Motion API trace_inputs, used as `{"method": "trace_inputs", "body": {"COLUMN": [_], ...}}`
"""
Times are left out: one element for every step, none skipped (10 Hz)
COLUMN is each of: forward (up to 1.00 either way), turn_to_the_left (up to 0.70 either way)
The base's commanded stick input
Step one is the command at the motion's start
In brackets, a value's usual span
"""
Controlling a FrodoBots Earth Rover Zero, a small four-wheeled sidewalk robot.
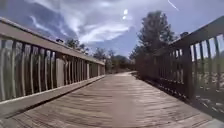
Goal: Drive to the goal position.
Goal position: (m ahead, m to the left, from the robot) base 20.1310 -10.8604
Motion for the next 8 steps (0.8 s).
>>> {"method": "trace_inputs", "body": {"forward": [0.70, 0.70, 0.70, 0.70, 0.70, 0.70, 0.70, 0.70], "turn_to_the_left": [0.00, 0.00, 0.00, 0.00, 0.00, 0.00, 0.00, 0.00]}}
